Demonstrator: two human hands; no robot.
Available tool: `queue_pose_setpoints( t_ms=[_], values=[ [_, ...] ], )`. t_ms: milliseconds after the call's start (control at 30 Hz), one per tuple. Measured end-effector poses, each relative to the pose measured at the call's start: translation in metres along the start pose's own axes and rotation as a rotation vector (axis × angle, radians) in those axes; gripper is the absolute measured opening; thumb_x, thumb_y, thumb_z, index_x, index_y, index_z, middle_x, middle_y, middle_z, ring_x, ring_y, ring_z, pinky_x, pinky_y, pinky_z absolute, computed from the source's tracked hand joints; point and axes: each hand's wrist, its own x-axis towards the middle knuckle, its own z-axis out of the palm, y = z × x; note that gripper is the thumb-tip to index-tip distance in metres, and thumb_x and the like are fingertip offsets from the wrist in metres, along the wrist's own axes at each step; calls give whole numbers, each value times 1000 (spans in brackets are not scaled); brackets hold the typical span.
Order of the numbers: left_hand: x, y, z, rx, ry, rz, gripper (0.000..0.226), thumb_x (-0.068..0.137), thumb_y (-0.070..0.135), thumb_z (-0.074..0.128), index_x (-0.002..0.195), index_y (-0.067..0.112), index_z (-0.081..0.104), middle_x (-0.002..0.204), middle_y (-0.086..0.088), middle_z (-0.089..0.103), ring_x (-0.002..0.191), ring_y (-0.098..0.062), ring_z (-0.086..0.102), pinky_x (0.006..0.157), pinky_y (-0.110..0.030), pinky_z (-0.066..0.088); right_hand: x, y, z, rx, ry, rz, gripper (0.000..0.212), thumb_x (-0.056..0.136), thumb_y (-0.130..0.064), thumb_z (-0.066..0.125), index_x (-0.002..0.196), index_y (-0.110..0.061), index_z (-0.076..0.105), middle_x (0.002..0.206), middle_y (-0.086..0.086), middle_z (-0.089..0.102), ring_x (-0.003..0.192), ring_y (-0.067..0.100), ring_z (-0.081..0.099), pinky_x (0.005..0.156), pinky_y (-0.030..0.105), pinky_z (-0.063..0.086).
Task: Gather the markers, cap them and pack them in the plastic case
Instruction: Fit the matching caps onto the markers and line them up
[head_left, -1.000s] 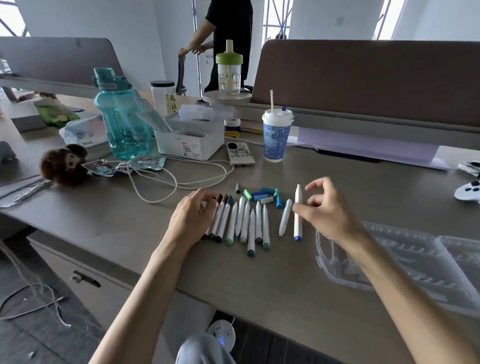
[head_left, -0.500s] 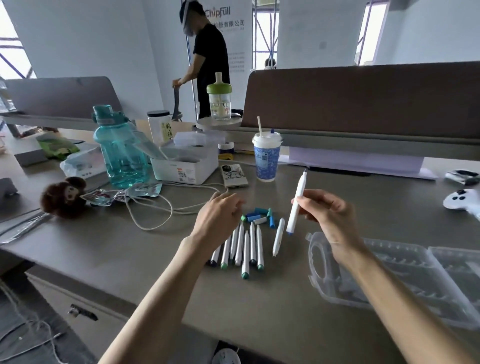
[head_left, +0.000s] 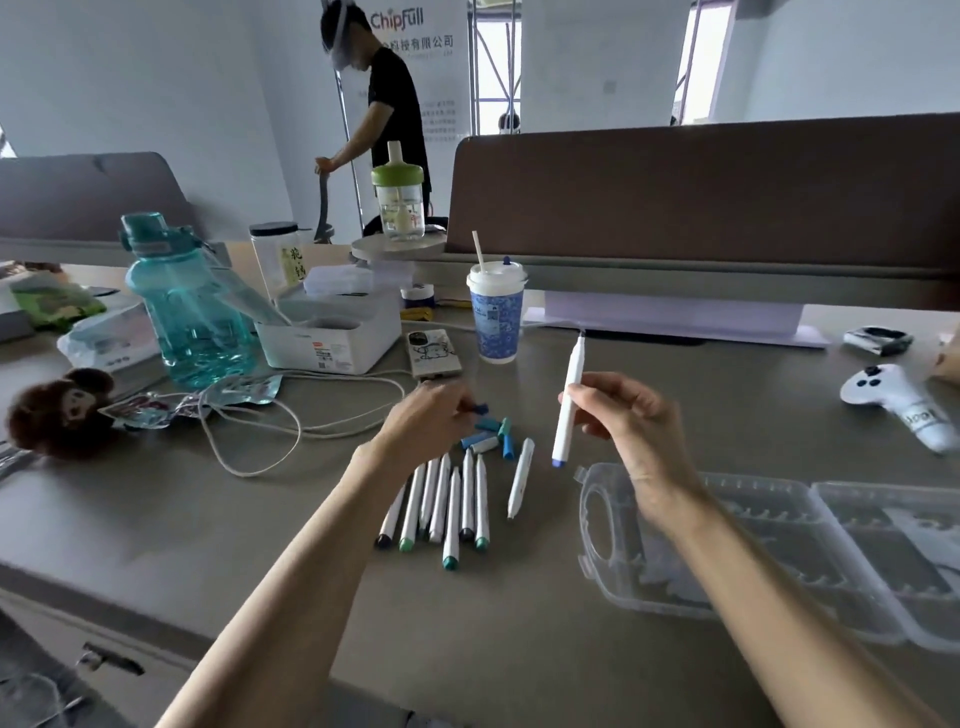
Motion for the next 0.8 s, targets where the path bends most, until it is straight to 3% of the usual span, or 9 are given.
queue_pose_setpoints(
  t_ms=[100, 167, 233, 333, 400, 467, 567, 700, 800],
  values=[
    [-26, 19, -4, -762, 87, 1, 19, 91, -3, 58, 93, 16, 60, 87, 2, 69, 80, -8, 67, 74, -28, 53, -3, 3, -1, 76, -48, 31, 6, 86, -7, 70, 91, -6, 71, 81, 8, 72, 77, 22, 67, 71, 24, 56],
    [-48, 34, -10, -975, 106, 96, 15, 93, -6, 52, 99, 7, 57, 90, -1, 69, 76, -1, 63, 68, -16, 47, -5, 1, 2, 91, -84, 1, 3, 86, -5, 70, 87, -8, 69, 78, 6, 69, 79, 25, 65, 73, 27, 55],
    [-61, 42, -12, -1071, 118, 157, 12, 95, -3, 48, 104, 1, 54, 98, -7, 68, 74, 0, 59, 66, -11, 43, -7, -1, 5, 68, -99, -66, 6, 84, -8, 74, 85, -11, 68, 80, 14, 67, 78, 22, 63, 74, 29, 52],
    [-59, 37, -12, -1165, 131, 164, 11, 98, 7, 48, 106, 6, 56, 106, -7, 68, 73, -7, 51, 68, -20, 40, -12, -4, 5, -24, -195, -163, 7, 85, -7, 73, 87, -10, 67, 77, 25, 63, 68, 22, 58, 62, 24, 49],
    [-58, 37, -13, -1308, 114, 83, 11, 96, 15, 51, 104, 10, 57, 110, -5, 69, 74, -11, 47, 69, -26, 38, -15, -2, 6, -106, -251, -202, 9, 87, -5, 70, 88, -14, 68, 65, 11, 60, 58, 16, 54, 52, 23, 46],
    [-57, 37, -12, -1478, 87, 0, 14, 95, 18, 49, 105, 9, 55, 106, -5, 70, 71, -10, 46, 66, -25, 35, -17, 0, 8, -184, -277, -233, 14, 87, -7, 71, 87, -21, 70, 63, -8, 60, 57, 8, 51, 52, 20, 43],
    [-58, 39, -11, -1557, 62, -76, 16, 96, 16, 48, 111, 10, 52, 92, 0, 71, 70, -11, 46, 61, -23, 33, -18, 5, 9, -266, -309, -225, 12, 87, -9, 71, 89, -21, 73, 62, -9, 59, 58, 7, 48, 53, 19, 39],
    [-60, 37, -12, -1531, 51, -33, 31, 88, 23, 56, 119, 21, 57, 99, -5, 70, 68, -10, 48, 61, -23, 34, -18, 7, 10, -308, -342, -195, 8, 87, -11, 72, 91, -17, 75, 61, -9, 61, 56, 4, 48, 51, 16, 37],
    [-61, 36, -12, -1511, 36, -27, 28, 86, 23, 58, 114, 20, 59, 100, -5, 70, 70, -10, 48, 61, -26, 32, -17, 6, 9, -325, -339, -173, 7, 87, -12, 72, 91, -18, 74, 61, -10, 62, 55, 3, 49, 50, 15, 37]
  ],
)
